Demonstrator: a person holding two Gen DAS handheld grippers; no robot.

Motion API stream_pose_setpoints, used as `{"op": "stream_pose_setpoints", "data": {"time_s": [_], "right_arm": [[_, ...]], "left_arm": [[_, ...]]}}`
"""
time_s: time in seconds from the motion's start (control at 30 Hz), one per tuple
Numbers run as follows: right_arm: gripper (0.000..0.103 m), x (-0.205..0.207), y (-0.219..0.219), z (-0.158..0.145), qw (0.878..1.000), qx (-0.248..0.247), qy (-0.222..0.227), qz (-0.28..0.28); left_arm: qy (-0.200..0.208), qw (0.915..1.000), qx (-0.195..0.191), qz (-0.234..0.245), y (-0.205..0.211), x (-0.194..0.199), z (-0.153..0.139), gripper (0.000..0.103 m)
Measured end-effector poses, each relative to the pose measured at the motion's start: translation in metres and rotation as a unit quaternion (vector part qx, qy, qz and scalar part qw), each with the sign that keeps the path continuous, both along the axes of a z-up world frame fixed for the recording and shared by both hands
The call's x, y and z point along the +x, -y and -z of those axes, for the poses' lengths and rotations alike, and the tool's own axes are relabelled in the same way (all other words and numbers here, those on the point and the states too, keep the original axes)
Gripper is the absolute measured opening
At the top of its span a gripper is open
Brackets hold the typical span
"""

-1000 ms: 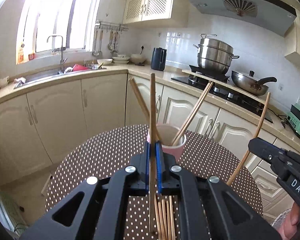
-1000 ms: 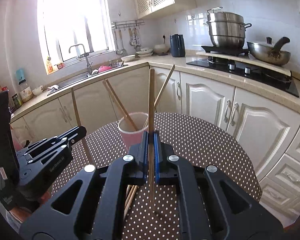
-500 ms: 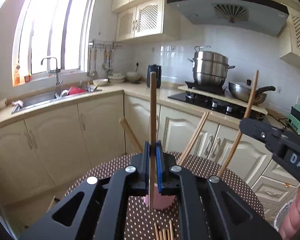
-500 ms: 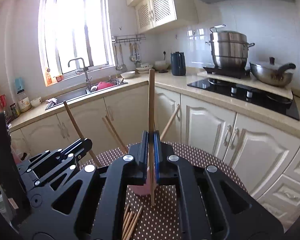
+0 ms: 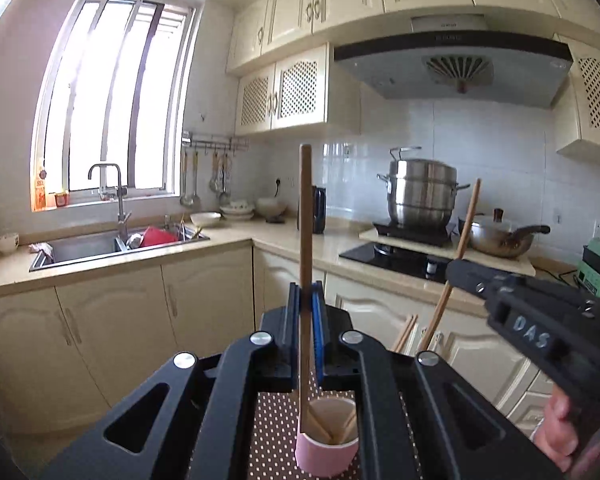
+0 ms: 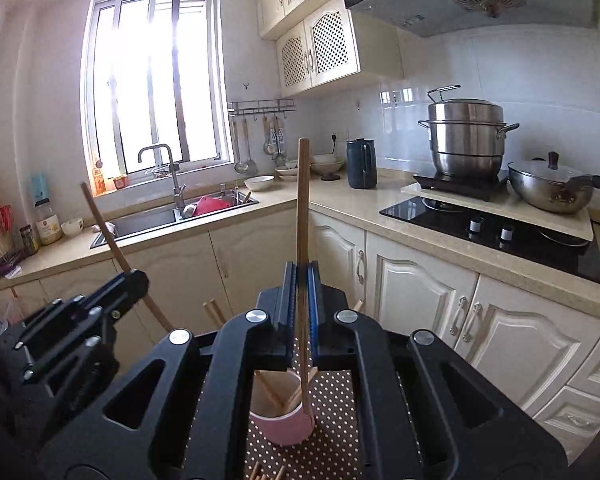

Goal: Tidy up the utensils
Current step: 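Lower both held chopsticks down into the pink cup, then open both grippers to release the chopsticks into the cup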

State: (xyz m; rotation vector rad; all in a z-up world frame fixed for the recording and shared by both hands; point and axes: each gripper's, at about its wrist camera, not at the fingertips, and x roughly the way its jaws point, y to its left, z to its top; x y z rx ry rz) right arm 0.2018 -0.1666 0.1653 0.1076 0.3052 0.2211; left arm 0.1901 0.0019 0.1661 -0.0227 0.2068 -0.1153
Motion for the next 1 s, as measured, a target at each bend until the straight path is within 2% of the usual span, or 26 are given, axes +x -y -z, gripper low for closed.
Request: {"op": "stream_pose_setpoints", "data": {"time_s": [0.13, 0.27, 0.6, 0.77, 0.8, 0.87, 0.9, 0.93, 0.97, 1.0], "right_arm": [[0.006, 0.010, -0.006, 0.004, 1.000, 0.004, 0.000, -0.004], [0.006, 0.024, -0.014, 0.018, 1.000, 0.001, -0.022, -0.013], [0.006, 0.043, -0.021, 0.061, 0.996, -0.012, -0.084, -0.026], [0.007, 0.046, -0.017, 0.081, 0.993, -0.014, -0.114, -0.032], [0.007, 0.045, -0.016, 0.085, 0.992, -0.017, -0.117, -0.030], [0.007, 0.043, -0.013, 0.090, 0.992, -0.018, -0.124, -0.028], [0.008, 0.041, -0.011, 0.092, 0.991, -0.017, -0.130, -0.025], [0.010, 0.041, -0.009, 0.094, 0.991, -0.016, -0.134, -0.022], [0.019, 0.040, -0.007, 0.096, 0.990, -0.018, -0.137, -0.016], [0.036, 0.039, -0.005, 0.098, 0.990, -0.019, -0.138, -0.012]], "left_arm": [[-0.003, 0.9999, 0.000, 0.011, 0.006, 0.008, 0.002, 0.007], [-0.020, 0.9996, 0.008, 0.019, 0.010, 0.022, 0.014, 0.007], [-0.083, 0.9964, 0.007, 0.016, 0.005, 0.050, 0.058, 0.007], [-0.107, 0.9937, 0.033, 0.011, 0.006, 0.056, 0.083, 0.008], [-0.112, 0.9930, 0.037, 0.007, 0.005, 0.057, 0.087, 0.009], [-0.119, 0.9922, 0.036, 0.004, 0.001, 0.057, 0.093, 0.018], [-0.121, 0.9921, 0.033, 0.001, -0.001, 0.057, 0.096, 0.027], [-0.121, 0.9922, 0.031, -0.001, -0.002, 0.056, 0.097, 0.029], [-0.121, 0.9921, 0.030, -0.003, -0.004, 0.055, 0.098, 0.029], [-0.123, 0.9920, 0.031, -0.004, -0.005, 0.054, 0.100, 0.030]]}}
